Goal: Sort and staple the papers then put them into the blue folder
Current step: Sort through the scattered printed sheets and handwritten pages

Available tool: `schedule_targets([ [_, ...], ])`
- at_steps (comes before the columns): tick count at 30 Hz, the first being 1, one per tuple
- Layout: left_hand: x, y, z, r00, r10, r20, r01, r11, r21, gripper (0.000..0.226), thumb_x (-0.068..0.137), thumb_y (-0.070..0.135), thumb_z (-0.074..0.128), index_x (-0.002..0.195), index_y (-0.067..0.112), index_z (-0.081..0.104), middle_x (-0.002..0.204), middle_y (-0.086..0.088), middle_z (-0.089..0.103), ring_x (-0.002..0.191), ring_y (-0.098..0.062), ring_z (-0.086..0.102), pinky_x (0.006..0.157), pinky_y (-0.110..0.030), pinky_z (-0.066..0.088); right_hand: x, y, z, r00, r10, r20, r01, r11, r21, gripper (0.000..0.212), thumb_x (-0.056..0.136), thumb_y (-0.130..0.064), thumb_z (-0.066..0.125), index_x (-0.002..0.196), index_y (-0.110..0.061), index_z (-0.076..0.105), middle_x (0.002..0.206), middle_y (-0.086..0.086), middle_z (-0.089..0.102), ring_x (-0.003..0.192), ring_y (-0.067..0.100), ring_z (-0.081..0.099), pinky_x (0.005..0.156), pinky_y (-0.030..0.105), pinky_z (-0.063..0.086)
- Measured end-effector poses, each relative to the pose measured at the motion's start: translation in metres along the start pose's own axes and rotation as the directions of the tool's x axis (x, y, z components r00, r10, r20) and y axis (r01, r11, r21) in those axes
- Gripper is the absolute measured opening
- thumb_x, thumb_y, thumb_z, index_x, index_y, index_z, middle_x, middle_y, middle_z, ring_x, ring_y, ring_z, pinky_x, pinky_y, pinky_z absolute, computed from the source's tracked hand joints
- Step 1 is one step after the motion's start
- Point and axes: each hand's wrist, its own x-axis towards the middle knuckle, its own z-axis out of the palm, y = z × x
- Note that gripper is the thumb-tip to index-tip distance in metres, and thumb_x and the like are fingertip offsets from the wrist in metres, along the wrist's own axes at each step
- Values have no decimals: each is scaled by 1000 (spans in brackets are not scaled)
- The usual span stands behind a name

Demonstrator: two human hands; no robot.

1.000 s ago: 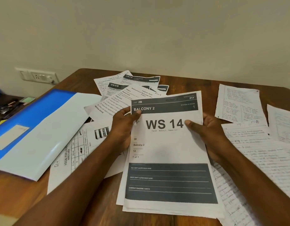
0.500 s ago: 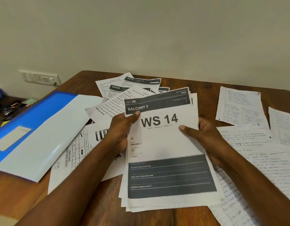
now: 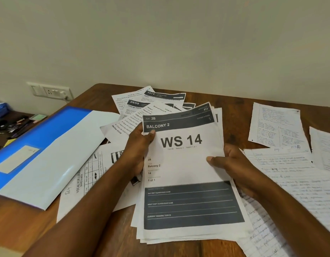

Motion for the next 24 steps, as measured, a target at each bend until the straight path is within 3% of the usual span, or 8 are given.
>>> schedule_targets([
  [6,-5,7,-1,998,34,-52,-36,999,-26,28,107,37,56,131,24,64,112,-4,80,97,-30,79,87,-55,62,-3,-9,4,999,24,-33,-23,999,32,52,90,-35,77,135,-16,58,132,3,66,120,27,62,108,53,51],
  [10,-8,8,-1,998,18,-61,-26,991,-129,28,103,40,62,127,26,66,114,-5,80,101,-33,78,88,-54,61,-8,-10,6,999,-11,-35,13,998,62,45,89,-32,78,129,-19,61,129,-2,69,118,23,65,106,46,53],
  [14,-9,12,-5,985,-35,168,73,971,-229,40,99,30,68,137,20,61,130,-12,73,118,-41,70,102,-63,51,-12,-16,3,982,-96,-165,120,982,143,15,94,-20,73,104,-27,63,111,-13,70,100,14,67,87,32,57],
  [18,-17,13,7,956,-4,292,39,993,-114,45,88,19,74,132,16,66,128,-13,74,116,-38,72,99,-54,57,-16,-28,-4,942,-138,-306,192,969,153,22,96,-22,72,110,-31,58,110,-14,65,100,18,63,94,41,56],
  [21,-26,20,17,961,53,272,-43,998,-42,45,83,21,75,128,17,67,119,-8,78,106,-30,77,87,-45,64,-21,-42,-6,921,-174,-348,233,963,135,37,96,-17,73,123,-31,51,109,-16,60,97,18,61,85,32,57],
  [24,-33,37,21,955,153,256,-152,988,-25,26,94,17,69,120,21,68,110,-4,81,99,-27,79,77,-39,65,-27,-63,-8,893,-251,-375,310,945,104,41,95,-16,73,125,-33,51,110,-20,61,99,13,63,82,25,54],
])
